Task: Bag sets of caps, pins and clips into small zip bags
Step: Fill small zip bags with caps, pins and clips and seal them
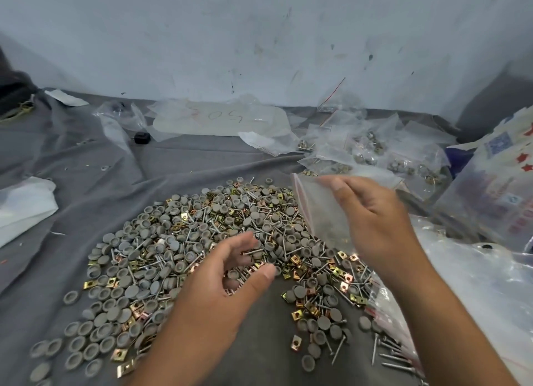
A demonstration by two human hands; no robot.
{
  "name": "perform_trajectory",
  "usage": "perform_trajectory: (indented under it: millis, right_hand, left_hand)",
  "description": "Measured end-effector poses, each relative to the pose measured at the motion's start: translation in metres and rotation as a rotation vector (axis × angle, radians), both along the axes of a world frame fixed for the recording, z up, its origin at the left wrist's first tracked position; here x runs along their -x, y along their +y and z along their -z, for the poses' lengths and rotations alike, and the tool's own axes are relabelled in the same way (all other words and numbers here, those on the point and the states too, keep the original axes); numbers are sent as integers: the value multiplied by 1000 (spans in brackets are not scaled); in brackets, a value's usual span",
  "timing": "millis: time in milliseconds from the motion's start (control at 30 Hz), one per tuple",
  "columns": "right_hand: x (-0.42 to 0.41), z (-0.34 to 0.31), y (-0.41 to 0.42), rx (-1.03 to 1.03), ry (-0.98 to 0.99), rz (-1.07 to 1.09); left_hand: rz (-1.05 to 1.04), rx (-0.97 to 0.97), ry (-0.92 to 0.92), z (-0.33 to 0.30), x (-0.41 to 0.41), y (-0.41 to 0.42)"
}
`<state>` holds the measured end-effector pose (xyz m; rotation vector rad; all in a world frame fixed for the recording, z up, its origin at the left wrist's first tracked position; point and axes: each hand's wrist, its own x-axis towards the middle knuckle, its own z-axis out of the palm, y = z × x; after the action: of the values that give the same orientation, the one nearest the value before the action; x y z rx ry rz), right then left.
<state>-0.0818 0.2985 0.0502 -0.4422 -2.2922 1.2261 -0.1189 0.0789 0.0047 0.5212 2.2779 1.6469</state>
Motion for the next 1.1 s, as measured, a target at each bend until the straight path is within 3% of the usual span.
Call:
perform_trajectory:
  millis: [133, 300, 433, 500, 600, 667, 767, 867, 933, 1100]
  right_hand:
    - [7, 2, -26, 221, 56, -151]
    - [3, 15, -30, 595, 21, -303]
    - [3, 25, -30, 747, -38, -324]
    - [5, 31, -36, 728, -39, -219]
    - [3, 43, -48, 339, 71, 51]
    - [0, 44, -64, 213, 109, -57]
    - [0, 45, -82, 311, 40, -272]
    - [3, 47, -85, 309, 12, -292]
    - [4, 46, -84, 312, 5, -315]
    - [2, 40, -69, 402, -10, -354]
  left_hand:
    - [-66, 47, 6, 1, 7, 1]
    - [-83, -231, -106, -2, 15, 1]
    - [-84, -308, -132, -3, 16, 0]
    - [-92, -314, -133, -2, 15, 0]
    - [-130, -333, -121, 0, 15, 2]
    - [-177, -374, -83, -2, 14, 3]
    - [-255, -359, 38, -5, 11, 4]
    - [-308, -125, 339, -5, 5, 2]
    - [-287, -42, 447, -5, 5, 0]
    - [-215, -255, 264, -4, 10, -5]
